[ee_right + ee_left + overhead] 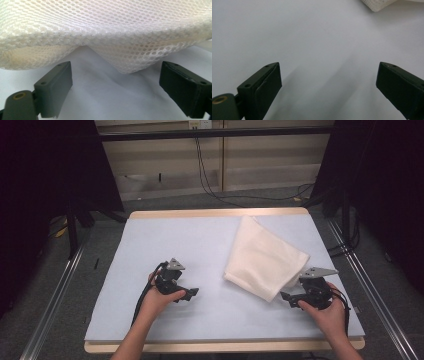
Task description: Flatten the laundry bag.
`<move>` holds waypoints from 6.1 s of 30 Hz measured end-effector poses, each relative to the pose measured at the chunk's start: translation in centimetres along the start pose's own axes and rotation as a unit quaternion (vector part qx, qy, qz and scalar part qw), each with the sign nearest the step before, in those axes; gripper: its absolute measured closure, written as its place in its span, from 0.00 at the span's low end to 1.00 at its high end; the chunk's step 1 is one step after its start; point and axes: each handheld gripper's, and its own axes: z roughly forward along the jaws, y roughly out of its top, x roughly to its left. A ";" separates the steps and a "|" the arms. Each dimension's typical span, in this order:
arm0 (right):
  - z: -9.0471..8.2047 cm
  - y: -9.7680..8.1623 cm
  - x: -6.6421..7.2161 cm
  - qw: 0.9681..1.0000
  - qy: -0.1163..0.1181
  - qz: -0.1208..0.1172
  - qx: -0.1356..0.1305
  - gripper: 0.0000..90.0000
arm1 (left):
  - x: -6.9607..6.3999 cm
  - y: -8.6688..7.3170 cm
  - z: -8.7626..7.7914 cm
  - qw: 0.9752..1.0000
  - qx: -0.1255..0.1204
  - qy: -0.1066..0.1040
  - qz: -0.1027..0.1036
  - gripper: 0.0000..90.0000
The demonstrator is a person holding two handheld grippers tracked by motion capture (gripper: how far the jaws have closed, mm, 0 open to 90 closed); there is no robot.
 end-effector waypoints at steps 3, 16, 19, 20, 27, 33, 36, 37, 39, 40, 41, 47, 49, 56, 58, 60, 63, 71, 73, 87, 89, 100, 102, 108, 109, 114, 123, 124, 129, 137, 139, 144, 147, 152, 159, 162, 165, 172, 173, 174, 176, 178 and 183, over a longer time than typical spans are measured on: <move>-0.1 -0.1 -0.2 1.000 0.002 -0.002 -0.005 0.14 | 0.2 -0.1 -0.2 1.000 -0.002 -0.005 -0.002 0.07; -1.6 0.3 -0.5 0.999 0.003 0.015 -0.032 0.40 | 0.7 -0.3 -0.3 1.000 0.009 -0.005 -0.008 0.07; -1.9 0.2 -0.5 0.999 0.005 0.014 -0.033 0.44 | 0.7 -0.3 -0.4 1.000 0.006 -0.006 -0.009 0.08; -2.0 0.1 -0.4 1.000 0.008 0.009 -0.025 0.44 | 0.7 -0.3 -0.4 1.000 0.007 -0.005 -0.009 0.08; -2.6 0.7 0.1 0.999 0.018 0.005 -0.044 0.67 | 0.6 -0.2 -0.5 1.000 0.007 -0.006 -0.004 0.09; -1.1 1.2 0.4 1.000 0.019 -0.009 -0.023 0.68 | 0.5 -0.2 -0.4 1.000 0.013 -0.005 -0.005 0.09; -1.1 2.1 0.3 0.999 0.019 -0.022 -0.040 0.76 | 0.5 -0.2 -0.3 1.000 0.006 -0.010 -0.008 0.09; -1.2 2.4 0.4 0.998 0.018 -0.029 -0.044 0.78 | 0.5 -0.2 -0.3 1.000 0.008 -0.009 -0.008 0.09; -1.1 3.0 0.6 0.998 0.022 -0.034 -0.050 0.79 | 0.5 -0.2 -0.3 1.000 0.009 -0.010 -0.012 0.10; -0.8 3.4 0.8 0.998 0.025 -0.039 -0.046 0.81 | 0.4 -0.3 -0.1 1.000 0.006 -0.012 -0.013 0.10; -0.8 3.4 0.8 0.998 0.025 -0.039 -0.046 0.81 | 0.4 -0.3 -0.1 1.000 0.006 -0.012 -0.013 0.10; 0.5 3.7 1.5 0.998 0.032 -0.043 -0.027 0.80 | 0.5 -0.3 -0.1 1.000 0.012 -0.013 -0.007 0.10; 0.8 3.5 1.4 0.999 0.032 -0.025 -0.026 0.72 | 0.4 -0.4 0.0 1.000 0.010 -0.012 -0.010 0.10; 2.2 4.0 2.2 0.999 0.042 -0.003 -0.007 0.40 | 0.3 -0.3 0.0 1.000 0.016 -0.013 -0.008 0.10; 2.7 4.1 2.4 0.999 0.039 -0.005 -0.005 0.38 | 0.3 -0.3 0.0 1.000 0.015 -0.012 -0.007 0.10; 3.1 4.2 2.6 0.999 0.031 -0.014 0.004 0.40 | 0.3 -0.3 0.1 1.000 0.010 -0.010 -0.008 0.10; 3.6 4.2 2.9 0.999 0.011 -0.048 0.012 0.57 | 0.4 -0.3 0.0 1.000 0.010 -0.010 -0.006 0.10; 3.3 5.2 3.4 0.997 0.038 -0.062 -0.001 1.00 | 0.5 -0.3 -0.2 1.000 0.014 -0.010 -0.004 0.10; 3.2 5.5 3.3 0.997 0.040 -0.059 0.000 1.00 | 0.5 -0.4 -0.2 1.000 0.009 -0.012 -0.008 0.10; 2.8 8.3 5.0 0.994 0.057 -0.086 -0.045 1.00 | 0.6 -0.4 -0.3 1.000 0.012 -0.014 -0.007 0.10; 3.0 8.9 5.5 0.992 0.061 -0.094 -0.051 1.00 | 0.6 -0.4 -0.3 1.000 0.011 -0.012 -0.006 0.10; 4.6 11.7 9.1 0.986 0.088 -0.122 -0.067 1.00 | 0.5 -0.2 -0.4 1.000 0.011 -0.015 -0.004 0.10; 4.7 11.7 9.2 0.987 0.089 -0.122 -0.057 1.00 | 0.4 -0.2 -0.4 1.000 0.010 -0.016 0.000 0.10; 4.5 9.4 6.8 0.994 0.052 -0.095 -0.021 0.75 | 0.3 -0.2 -0.2 1.000 0.013 -0.019 -0.002 0.10; 4.5 9.4 6.8 0.994 0.052 -0.095 -0.021 0.75 | 0.3 -0.2 -0.2 1.000 0.013 -0.019 -0.002 0.10; 4.4 7.4 4.0 0.999 0.002 -0.048 -0.022 0.48 | 0.1 -0.1 -0.1 1.000 0.016 -0.018 -0.003 0.10; 3.7 6.8 1.2 0.998 -0.053 -0.017 -0.013 0.37 | 0.4 -0.2 -0.1 1.000 0.016 -0.016 -0.002 0.10; 3.9 6.8 1.1 0.999 -0.049 -0.011 -0.013 0.37 | 0.4 -0.2 -0.1 1.000 0.017 -0.018 -0.002 0.10; 5.8 6.8 1.3 0.999 -0.022 -0.027 0.015 0.63 | 0.2 0.0 -0.1 1.000 0.019 -0.018 -0.003 0.10; 6.1 7.7 1.5 0.998 -0.005 -0.051 0.024 0.94 | 0.2 0.0 0.0 1.000 0.017 -0.016 -0.004 0.11; 5.8 8.0 1.5 0.999 -0.002 -0.035 0.014 0.94 | 0.2 0.0 -0.1 1.000 0.014 -0.016 -0.008 0.11; 4.4 9.3 2.9 0.997 0.012 -0.060 -0.040 0.94 | 0.3 0.1 -0.3 1.000 0.009 -0.018 -0.004 0.11; 4.2 10.1 3.9 0.996 0.025 -0.067 -0.056 0.94 | 0.0 0.2 -0.4 1.000 0.007 -0.022 -0.003 0.11; 4.3 11.0 5.4 0.993 0.046 -0.080 -0.068 0.95 | -0.3 0.7 -0.5 1.000 -0.006 -0.026 0.001 0.10; 5.0 11.5 6.6 0.992 0.062 -0.083 -0.068 0.94 | -1.0 1.6 -0.3 0.999 -0.021 -0.033 0.009 0.10; 5.4 11.7 7.2 0.992 0.070 -0.084 -0.065 0.94 | -1.3 2.0 -0.1 0.999 -0.030 -0.030 0.012 0.09; 5.6 11.8 7.4 0.991 0.077 -0.083 -0.067 0.94 | -1.6 2.5 0.1 0.999 -0.029 -0.030 0.019 0.08; 5.9 12.2 8.2 0.990 0.093 -0.082 -0.070 0.94 | -2.5 3.4 0.2 0.997 -0.062 -0.004 0.053 0.31; 5.9 12.2 8.2 0.990 0.093 -0.082 -0.070 0.94 | -2.6 3.4 0.2 0.996 -0.070 0.002 0.054 0.31; 6.0 12.2 8.3 0.990 0.097 -0.079 -0.071 0.93 | -2.5 3.5 0.1 0.996 -0.073 0.014 0.046 0.53; 6.1 12.2 8.2 0.989 0.104 -0.072 -0.072 0.91 | -2.1 3.5 0.1 0.996 -0.085 0.011 0.023 0.63; 6.2 12.0 8.1 0.989 0.106 -0.068 -0.073 0.87 | -1.8 3.5 -0.1 0.997 -0.078 0.024 0.015 0.67; 5.9 11.7 7.7 0.989 0.115 -0.060 -0.070 0.73 | -1.0 3.1 -0.1 0.997 -0.066 0.030 0.000 0.71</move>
